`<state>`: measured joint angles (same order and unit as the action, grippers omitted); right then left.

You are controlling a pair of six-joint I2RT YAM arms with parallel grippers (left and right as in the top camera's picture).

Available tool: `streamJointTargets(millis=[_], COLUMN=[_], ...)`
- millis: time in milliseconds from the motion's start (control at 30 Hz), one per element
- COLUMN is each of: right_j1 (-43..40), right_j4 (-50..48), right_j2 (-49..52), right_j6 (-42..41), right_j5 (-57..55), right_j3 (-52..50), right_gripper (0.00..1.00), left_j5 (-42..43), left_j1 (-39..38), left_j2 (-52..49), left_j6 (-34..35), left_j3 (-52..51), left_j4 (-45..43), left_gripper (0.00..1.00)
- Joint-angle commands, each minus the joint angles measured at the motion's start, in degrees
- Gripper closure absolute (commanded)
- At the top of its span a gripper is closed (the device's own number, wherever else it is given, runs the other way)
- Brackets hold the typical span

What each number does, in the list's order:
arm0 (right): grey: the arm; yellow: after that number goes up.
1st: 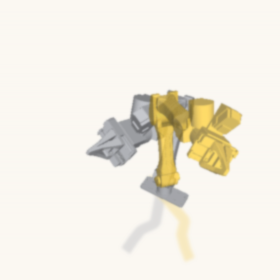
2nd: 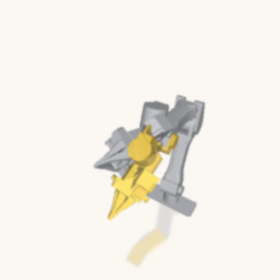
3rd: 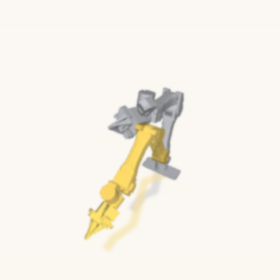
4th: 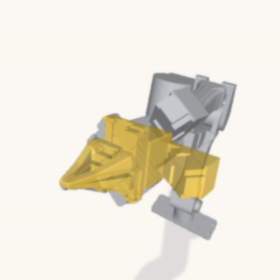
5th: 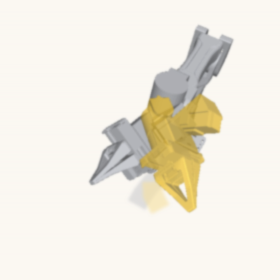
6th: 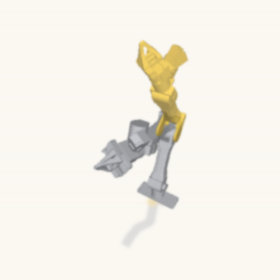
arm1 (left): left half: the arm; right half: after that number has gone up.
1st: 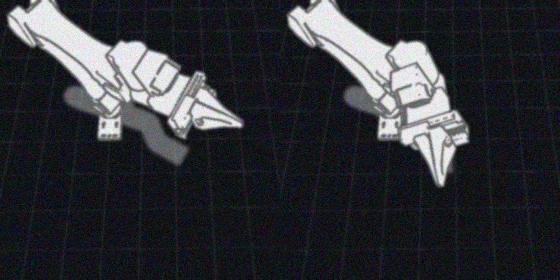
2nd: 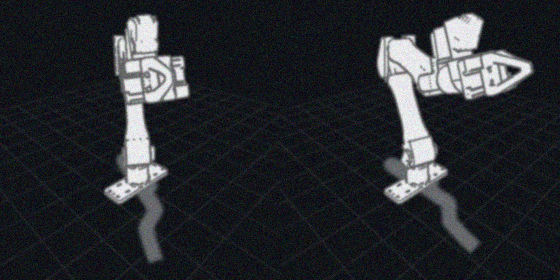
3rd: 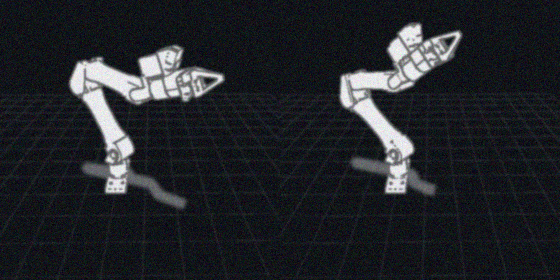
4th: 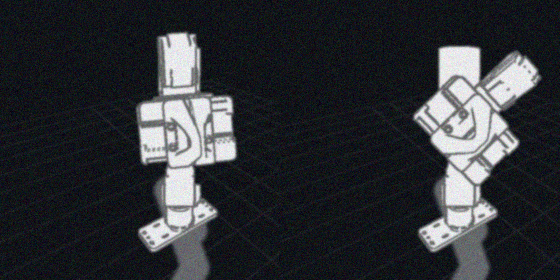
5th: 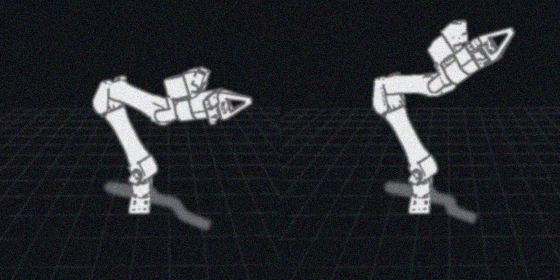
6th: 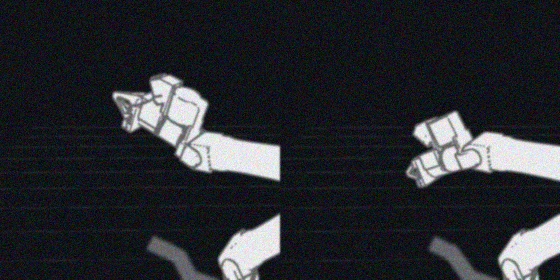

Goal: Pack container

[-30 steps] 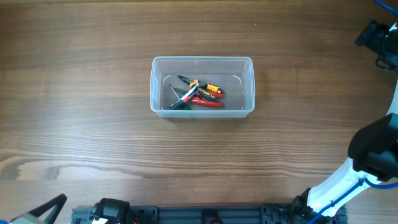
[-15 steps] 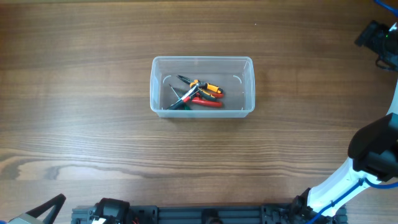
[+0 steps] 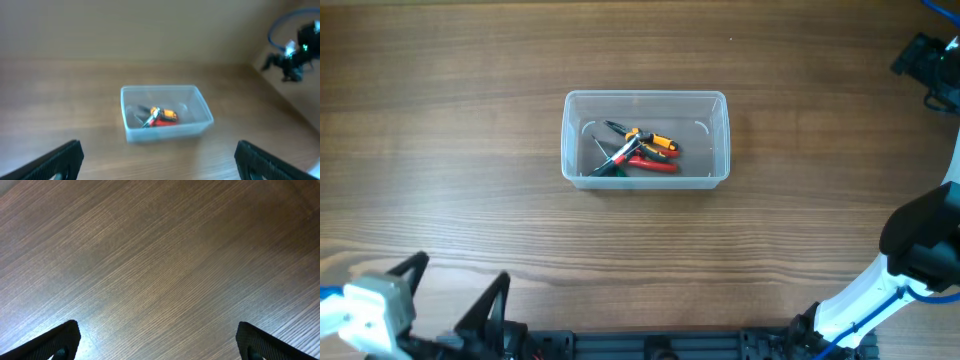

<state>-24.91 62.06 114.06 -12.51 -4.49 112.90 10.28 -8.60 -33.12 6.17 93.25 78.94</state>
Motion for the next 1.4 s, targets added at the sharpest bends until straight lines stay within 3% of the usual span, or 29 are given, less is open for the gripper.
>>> streamJointTargets(millis=[0, 400, 833, 1367], right_j1=[0.3, 0.3, 0.3, 0.3], right_j4=[-0.2, -0.2, -0.2, -0.2], right_j2=[0.2, 0.2, 0.2, 0.2], right_j6=[0.1, 0.2, 0.2, 0.1], right_j5=[0.3, 0.3, 0.3, 0.3], right_j3=[0.0, 0.0, 0.0, 0.0], right_gripper=[0.0, 0.0, 0.0, 0.0], left_j5=[-2.3, -5.0, -5.0, -5.3], left_j1=[2.1, 10.8, 12.5, 9.2], left_j2=[8.5, 29.7, 32.9, 32.9], left_j6=[0.1, 0.1, 0.1, 0.1], left_j3=[-10.0, -48.0, -67.8, -79.8], left_j4=[-8.3, -40.5, -66.5, -77.4], left_gripper=[0.0, 0.0, 0.0, 0.0])
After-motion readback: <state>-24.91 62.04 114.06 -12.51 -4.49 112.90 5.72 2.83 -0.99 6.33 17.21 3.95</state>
